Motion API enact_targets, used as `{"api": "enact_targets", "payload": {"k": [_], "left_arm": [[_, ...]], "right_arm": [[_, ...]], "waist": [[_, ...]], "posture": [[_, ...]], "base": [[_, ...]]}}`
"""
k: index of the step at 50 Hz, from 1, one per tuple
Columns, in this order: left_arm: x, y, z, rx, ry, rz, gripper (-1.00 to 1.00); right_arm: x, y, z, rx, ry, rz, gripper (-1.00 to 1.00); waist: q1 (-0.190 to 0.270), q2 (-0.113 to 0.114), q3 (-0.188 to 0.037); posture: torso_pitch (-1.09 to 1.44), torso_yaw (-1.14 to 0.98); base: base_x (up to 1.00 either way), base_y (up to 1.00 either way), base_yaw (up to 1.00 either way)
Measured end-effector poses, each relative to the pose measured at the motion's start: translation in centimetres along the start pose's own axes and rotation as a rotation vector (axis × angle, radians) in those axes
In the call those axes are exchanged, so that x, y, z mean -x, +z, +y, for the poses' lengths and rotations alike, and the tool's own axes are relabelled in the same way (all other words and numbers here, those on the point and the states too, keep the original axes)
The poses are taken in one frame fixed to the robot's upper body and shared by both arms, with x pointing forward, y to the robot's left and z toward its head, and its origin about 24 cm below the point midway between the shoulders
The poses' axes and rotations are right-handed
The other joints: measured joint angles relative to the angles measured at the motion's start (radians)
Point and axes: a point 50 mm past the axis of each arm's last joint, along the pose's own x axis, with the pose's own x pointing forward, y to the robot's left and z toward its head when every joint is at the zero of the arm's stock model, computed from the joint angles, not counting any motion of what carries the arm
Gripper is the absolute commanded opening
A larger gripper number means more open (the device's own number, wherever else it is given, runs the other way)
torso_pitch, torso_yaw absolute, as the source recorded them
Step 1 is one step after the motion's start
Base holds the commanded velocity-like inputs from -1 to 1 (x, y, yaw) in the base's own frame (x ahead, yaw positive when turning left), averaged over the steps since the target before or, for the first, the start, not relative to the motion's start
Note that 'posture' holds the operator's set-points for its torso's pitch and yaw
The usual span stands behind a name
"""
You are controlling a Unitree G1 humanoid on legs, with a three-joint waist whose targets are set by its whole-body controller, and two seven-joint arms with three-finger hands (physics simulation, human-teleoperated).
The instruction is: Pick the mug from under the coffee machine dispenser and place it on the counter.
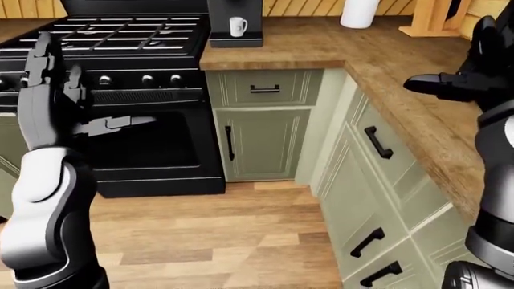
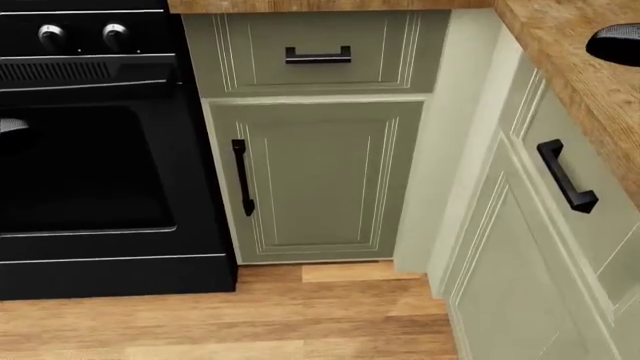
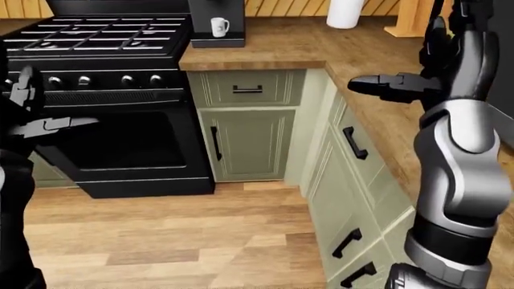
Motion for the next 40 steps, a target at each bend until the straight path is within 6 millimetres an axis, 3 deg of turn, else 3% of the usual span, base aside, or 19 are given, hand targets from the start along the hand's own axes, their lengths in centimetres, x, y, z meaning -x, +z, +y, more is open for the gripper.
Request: {"api": "enact_targets", "payload": {"k": [5,10,17,19,23,27,29,32,34,37,40], "left_arm": [[-0.1,-0.2,0.2,0.008,0.007,0.025,1.0],[-0.1,1.2,0.7,0.0,0.031,-0.05,1.0],[-0.1,1.4,0.3,0.004,0.007,-0.067,1.0],[-0.1,1.2,0.7,0.002,0.023,-0.056,1.0],[-0.2,0.8,1.2,-0.002,0.053,-0.034,1.0],[-0.2,1.7,0.9,-0.002,0.044,-0.074,1.0],[-0.1,1.6,0.5,0.007,0.028,-0.077,1.0],[-0.2,1.2,0.1,0.006,0.002,-0.05,1.0],[-0.4,1.6,0.2,0.004,0.003,-0.049,1.0],[-0.3,2.1,0.4,0.003,0.02,-0.078,1.0],[-0.2,2.0,0.2,0.004,0.014,-0.087,1.0]], "right_arm": [[0.0,-0.7,0.2,0.007,0.011,0.032,1.0],[-0.1,0.4,-0.2,0.015,0.002,-0.012,1.0],[0.0,0.4,-0.5,0.021,-0.01,-0.012,1.0],[0.0,0.2,-0.1,0.019,0.008,-0.003,1.0],[0.0,0.2,0.3,0.016,0.037,0.005,1.0],[-0.1,0.6,0.0,0.011,0.029,-0.006,1.0],[-0.1,0.7,-0.4,0.012,0.012,-0.008,1.0],[-0.1,0.2,-0.8,0.003,-0.014,0.025,1.0],[-0.1,0.3,-0.6,0.003,-0.009,0.031,1.0],[-0.1,0.7,-0.6,0.001,0.007,0.013,1.0],[-0.1,0.8,-0.5,-0.003,0.004,0.006,1.0]], "waist": [[-0.001,0.002,0.005],[-0.004,0.004,0.001],[-0.008,0.054,0.007],[-0.001,0.035,0.008],[0.007,0.025,-0.002],[0.01,-0.031,-0.003],[-0.005,-0.018,0.004],[-0.014,-0.026,0.002],[-0.011,-0.015,0.001],[-0.008,0.02,0.006],[-0.012,0.074,-0.002]], "posture": [[0.0,0.0],[0.0,0.0],[0.0,0.0],[0.0,0.0],[0.0,0.0],[0.0,0.0],[0.0,0.0],[0.0,0.0],[0.0,0.0],[0.0,0.0],[0.0,0.0]], "base": [[0.12,0.0,0.0],[0.12,0.0,0.0],[0.12,0.0,0.0],[0.12,0.0,0.0],[0.12,0.0,0.0],[0.12,0.01,0.0],[0.12,0.01,0.0],[0.08,0.01,0.0],[0.08,0.01,0.0],[0.07,0.01,0.0],[0.07,0.01,0.0]]}}
